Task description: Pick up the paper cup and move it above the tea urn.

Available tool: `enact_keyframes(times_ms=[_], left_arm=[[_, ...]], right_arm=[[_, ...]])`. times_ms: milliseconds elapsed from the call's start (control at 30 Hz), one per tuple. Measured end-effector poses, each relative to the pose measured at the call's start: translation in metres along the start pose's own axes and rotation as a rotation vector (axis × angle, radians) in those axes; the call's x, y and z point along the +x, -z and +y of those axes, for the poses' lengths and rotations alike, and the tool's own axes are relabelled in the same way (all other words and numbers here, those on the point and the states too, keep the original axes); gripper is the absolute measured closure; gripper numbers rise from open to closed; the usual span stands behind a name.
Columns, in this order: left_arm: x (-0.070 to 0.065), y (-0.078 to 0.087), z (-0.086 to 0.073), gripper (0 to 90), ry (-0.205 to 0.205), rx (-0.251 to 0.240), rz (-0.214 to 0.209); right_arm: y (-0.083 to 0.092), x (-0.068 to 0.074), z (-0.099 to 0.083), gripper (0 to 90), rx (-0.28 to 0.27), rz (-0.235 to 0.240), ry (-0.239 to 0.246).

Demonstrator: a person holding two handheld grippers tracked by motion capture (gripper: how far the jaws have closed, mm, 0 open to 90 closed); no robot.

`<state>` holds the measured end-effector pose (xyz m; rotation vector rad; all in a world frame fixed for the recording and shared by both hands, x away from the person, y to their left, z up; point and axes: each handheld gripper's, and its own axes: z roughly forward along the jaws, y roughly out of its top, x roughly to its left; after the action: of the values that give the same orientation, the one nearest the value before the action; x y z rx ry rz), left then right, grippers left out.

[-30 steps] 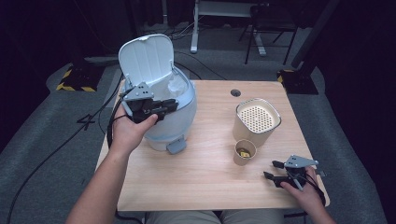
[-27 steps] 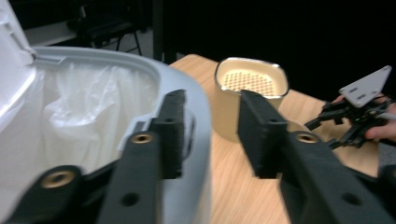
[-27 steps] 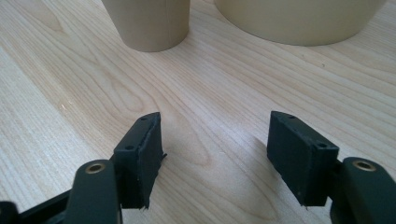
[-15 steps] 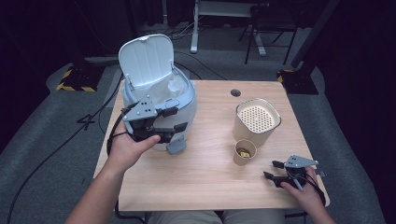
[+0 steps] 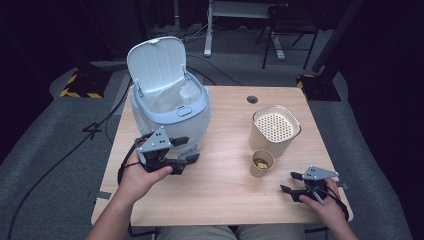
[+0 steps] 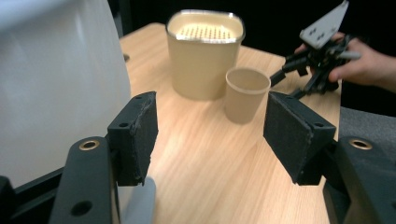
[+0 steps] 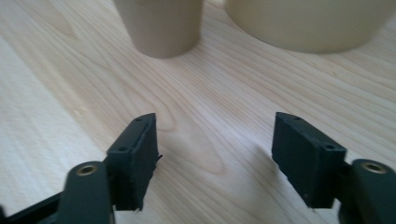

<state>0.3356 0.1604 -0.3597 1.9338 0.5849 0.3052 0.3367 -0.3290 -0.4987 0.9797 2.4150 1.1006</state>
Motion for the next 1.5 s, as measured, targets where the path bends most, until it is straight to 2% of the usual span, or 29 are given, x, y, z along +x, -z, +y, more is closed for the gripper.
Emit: enact_keyframes(times_ms=[33,233,267,333,433,467,567,600,633,667,700,867,933,1000,1100,1133,1200,1233,1267,1333,1500], left_arm=[[0.0,-0.006,-0.011,36.3,0.011,0.012,0.0],[-0.002,-0.017,-0.029,36.6,0.03,0.021,-0.002],[-0.002,-0.019,-0.035,36.6,0.041,0.026,-0.007],[-0.002,-0.021,-0.039,36.4,0.045,0.03,-0.005],[0.0,-0.024,-0.05,36.1,0.046,0.051,0.011],[-0.001,-0.026,-0.059,35.6,0.054,0.048,0.025],[0.0,-0.029,-0.066,35.6,0.071,0.041,0.017],[0.002,-0.031,-0.073,35.5,0.072,0.07,0.014],[0.002,-0.031,-0.073,35.5,0.072,0.07,0.014],[0.005,-0.033,-0.081,35.5,0.099,0.069,0.013],[0.005,-0.034,-0.083,35.5,0.11,0.069,0.007],[0.008,-0.039,-0.095,35.1,0.118,0.1,0.017],[0.009,-0.042,-0.104,34.2,0.124,0.13,0.03],[0.01,-0.043,-0.106,33.9,0.126,0.14,0.035],[0.013,-0.045,-0.115,33.7,0.132,0.164,0.065],[0.014,-0.046,-0.119,33.4,0.114,0.21,0.102],[0.014,-0.047,-0.122,33.4,0.101,0.219,0.117],[0.014,-0.047,-0.124,33.4,0.111,0.231,0.113],[0.015,-0.048,-0.127,33.4,0.119,0.247,0.113],[0.015,-0.049,-0.131,33.5,0.116,0.288,0.137],[0.016,-0.05,-0.133,33.0,0.127,0.307,0.145]], right_arm=[[0.001,0.001,0.003,36.1,0.006,0.026,-0.005],[0.006,0.003,0.011,39.1,0.013,0.042,0.005],[0.01,0.004,0.015,39.9,-0.019,0.067,-0.025],[0.013,0.006,0.021,39.3,-0.05,0.091,-0.039],[0.014,0.007,0.027,38.3,-0.057,0.088,-0.017],[0.014,0.008,0.034,36.7,-0.059,0.092,0.0],[0.014,0.009,0.039,34.9,-0.063,0.091,0.006],[0.014,0.009,0.041,33.3,-0.081,0.081,-0.003],[0.014,0.009,0.041,33.3,-0.081,0.081,-0.003],[0.012,0.012,0.042,32.0,-0.104,0.079,-0.027],[0.01,0.014,0.042,31.6,-0.111,0.081,-0.028],[0.003,0.021,0.044,28.5,-0.113,0.092,-0.013],[-0.003,0.026,0.047,26.5,-0.129,0.114,-0.005],[-0.009,0.029,0.049,23.0,-0.141,0.117,-0.002],[-0.017,0.033,0.051,21.5,-0.136,0.121,-0.005],[-0.024,0.033,0.052,19.7,-0.127,0.098,0.004],[-0.029,0.031,0.054,20.3,-0.127,0.087,-0.005],[-0.029,0.031,0.054,20.3,-0.127,0.087,-0.005],[-0.032,0.03,0.055,21.1,-0.129,0.081,-0.009],[-0.04,0.026,0.058,21.6,-0.139,0.074,-0.033],[-0.053,0.026,0.061,22.1,-0.139,0.054,-0.03]])
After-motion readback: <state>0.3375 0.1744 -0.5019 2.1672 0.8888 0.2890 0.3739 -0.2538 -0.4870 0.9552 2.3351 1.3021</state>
